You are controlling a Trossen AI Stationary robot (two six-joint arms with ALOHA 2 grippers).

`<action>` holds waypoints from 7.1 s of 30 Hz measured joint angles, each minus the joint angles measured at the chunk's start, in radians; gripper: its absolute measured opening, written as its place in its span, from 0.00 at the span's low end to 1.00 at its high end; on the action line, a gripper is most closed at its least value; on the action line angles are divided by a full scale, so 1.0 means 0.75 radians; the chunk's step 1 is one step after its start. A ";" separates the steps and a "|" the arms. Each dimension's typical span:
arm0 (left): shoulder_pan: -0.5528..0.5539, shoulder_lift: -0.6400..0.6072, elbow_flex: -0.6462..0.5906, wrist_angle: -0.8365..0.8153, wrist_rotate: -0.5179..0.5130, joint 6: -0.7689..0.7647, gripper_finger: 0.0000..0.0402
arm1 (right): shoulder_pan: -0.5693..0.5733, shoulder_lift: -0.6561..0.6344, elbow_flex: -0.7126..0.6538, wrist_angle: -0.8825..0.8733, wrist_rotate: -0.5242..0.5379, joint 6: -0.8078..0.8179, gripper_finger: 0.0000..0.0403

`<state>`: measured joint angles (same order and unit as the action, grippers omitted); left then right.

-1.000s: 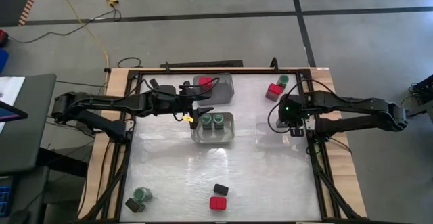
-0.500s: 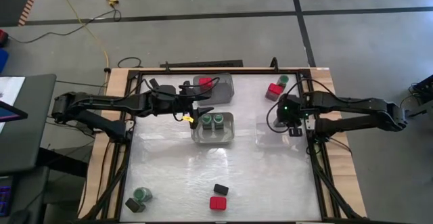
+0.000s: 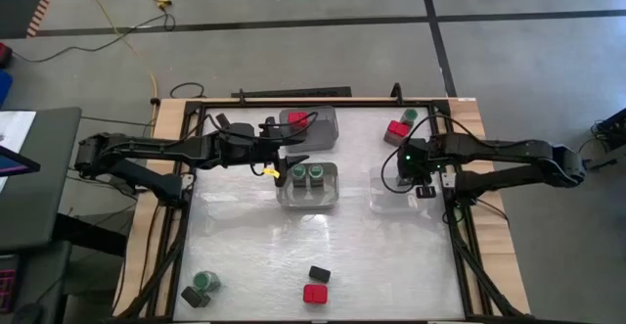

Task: Sort spices by type
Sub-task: Put the black spice can into the transparent bin, then put the green spice bottle into the gray bin

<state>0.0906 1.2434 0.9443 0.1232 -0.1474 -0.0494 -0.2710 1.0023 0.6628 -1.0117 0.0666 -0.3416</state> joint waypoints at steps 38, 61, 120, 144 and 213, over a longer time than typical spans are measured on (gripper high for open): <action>0.000 0.000 0.000 -0.006 0.000 -0.005 0.55 | 0.001 -0.202 0.002 -0.008 -0.020 -0.008 0.51; 0.000 0.001 0.000 -0.024 0.000 -0.005 0.55 | 0.000 -0.447 0.223 0.338 -0.020 0.004 0.51; -0.711 0.000 0.447 -1.537 -0.498 -1.127 0.91 | 1.230 0.598 0.568 0.086 0.400 2.331 0.09; -1.197 0.166 0.482 -1.858 -0.097 -1.931 0.91 | 1.356 0.594 0.568 0.260 0.404 2.118 0.09; -1.534 0.482 0.281 -1.469 0.155 -2.175 0.48 | 1.356 0.594 0.568 0.314 0.403 2.083 0.09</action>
<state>-1.0601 1.6051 1.1553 -0.9782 -0.0308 -1.6807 0.7458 1.4479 1.0889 -0.7765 0.3687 1.2206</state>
